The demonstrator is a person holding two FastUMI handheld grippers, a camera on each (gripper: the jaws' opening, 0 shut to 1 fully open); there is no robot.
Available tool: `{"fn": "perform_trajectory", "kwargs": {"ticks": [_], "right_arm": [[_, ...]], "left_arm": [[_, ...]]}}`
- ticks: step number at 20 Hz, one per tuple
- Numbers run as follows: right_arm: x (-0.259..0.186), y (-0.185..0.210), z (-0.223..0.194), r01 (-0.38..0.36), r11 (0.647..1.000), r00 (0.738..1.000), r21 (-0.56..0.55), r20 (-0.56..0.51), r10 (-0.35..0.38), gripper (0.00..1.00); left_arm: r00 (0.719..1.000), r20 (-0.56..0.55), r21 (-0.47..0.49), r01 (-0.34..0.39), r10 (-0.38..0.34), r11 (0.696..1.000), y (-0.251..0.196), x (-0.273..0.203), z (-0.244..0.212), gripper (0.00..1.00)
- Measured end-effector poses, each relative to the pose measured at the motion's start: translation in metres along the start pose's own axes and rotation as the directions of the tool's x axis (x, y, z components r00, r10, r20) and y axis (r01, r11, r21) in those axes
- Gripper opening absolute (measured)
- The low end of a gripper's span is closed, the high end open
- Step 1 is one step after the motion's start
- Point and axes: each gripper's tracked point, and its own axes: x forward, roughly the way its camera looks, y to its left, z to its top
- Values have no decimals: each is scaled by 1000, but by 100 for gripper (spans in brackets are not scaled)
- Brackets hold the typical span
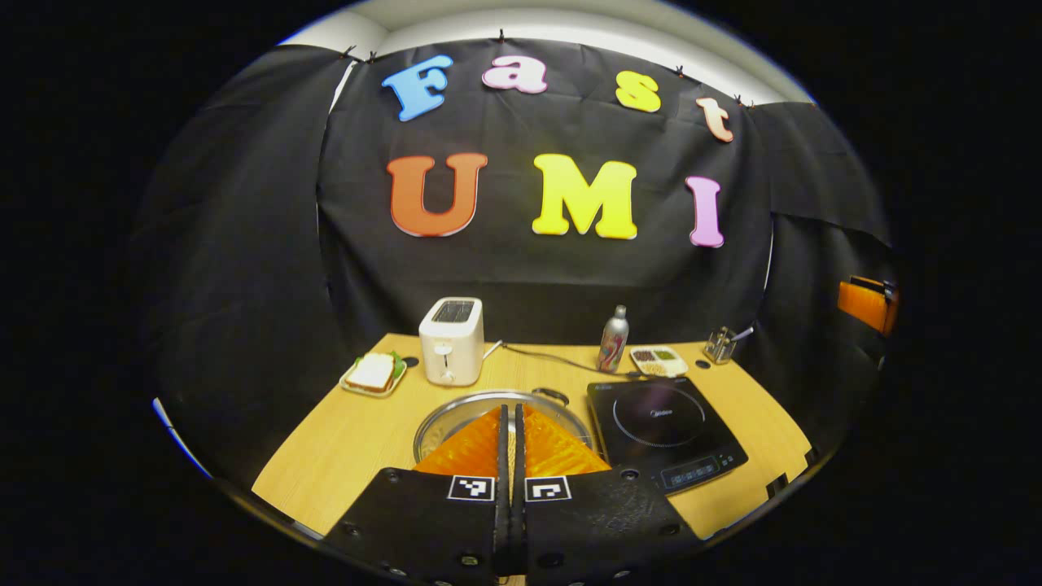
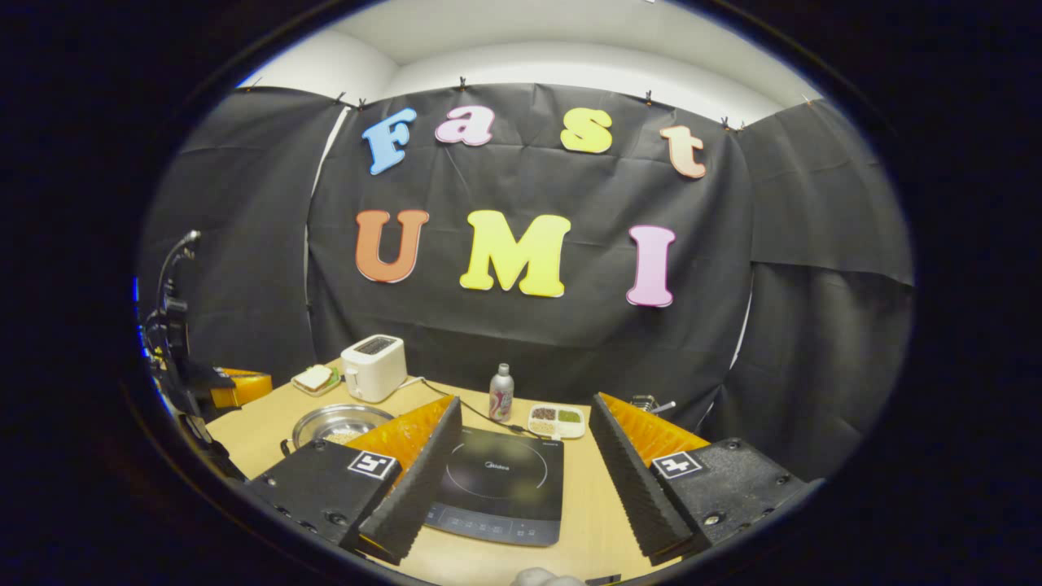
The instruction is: First push the handle of the pot to place it horizontally, then grasp the pot with both hands and set it on the induction cooktop.
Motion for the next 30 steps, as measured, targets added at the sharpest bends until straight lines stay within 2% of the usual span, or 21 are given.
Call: {"fn": "perform_trajectory", "kwargs": {"ticks": [3,7,10,12,14,15,16,17,20,21,22,23,24,27,28,29,30], "right_arm": [[4,-2,-18,10,1000,999,2,-48,-10,97],[9,-6,-31,25,1000,996,1,-89,-25,97],[12,-10,-35,39,999,994,14,-101,-37,99],[14,-11,-38,47,999,993,23,-109,-45,97],[15,-14,-41,61,998,992,31,-117,-56,99],[16,-15,-43,63,997,991,34,-124,-58,97],[17,-15,-47,66,997,989,36,-135,-61,97],[18,-15,-48,69,997,988,39,-139,-63,97],[22,-17,-51,77,996,986,42,-151,-70,99],[22,-18,-52,78,996,985,43,-155,-71,99],[22,-17,-52,79,996,985,44,-156,-71,99],[23,-19,-51,83,996,985,42,-157,-75,99],[24,-19,-52,84,996,985,40,-158,-77,97],[25,-21,-54,93,994,983,49,-165,-84,99],[27,-22,-54,95,994,982,52,-168,-85,99],[28,-22,-54,95,994,982,55,-170,-84,99],[29,-23,-55,97,994,982,56,-171,-86,97]], "left_arm": [[990,-140,33,6,-1,999,2,10,-61,0],[965,-261,74,14,6,997,9,23,-119,0],[932,-363,46,13,5,999,13,28,-156,0],[912,-410,61,14,12,998,18,30,-173,0],[893,-449,83,22,18,996,24,37,-190,0],[887,-461,90,24,21,996,27,41,-196,0],[880,-475,91,25,21,996,27,45,-199,11],[876,-481,92,32,16,995,27,49,-202,0],[873,-487,118,35,27,992,31,55,-206,0],[870,-492,120,33,30,992,33,56,-207,10],[867,-497,119,30,33,992,34,58,-208,0],[864,-502,116,25,37,993,36,60,-209,10],[861,-507,119,20,43,993,39,61,-211,11],[861,-507,134,24,47,991,42,64,-209,10],[862,-504,139,25,49,990,42,64,-208,0],[862,-505,142,23,52,990,43,66,-208,10],[861,-505,145,20,57,989,44,65,-208,10]]}}
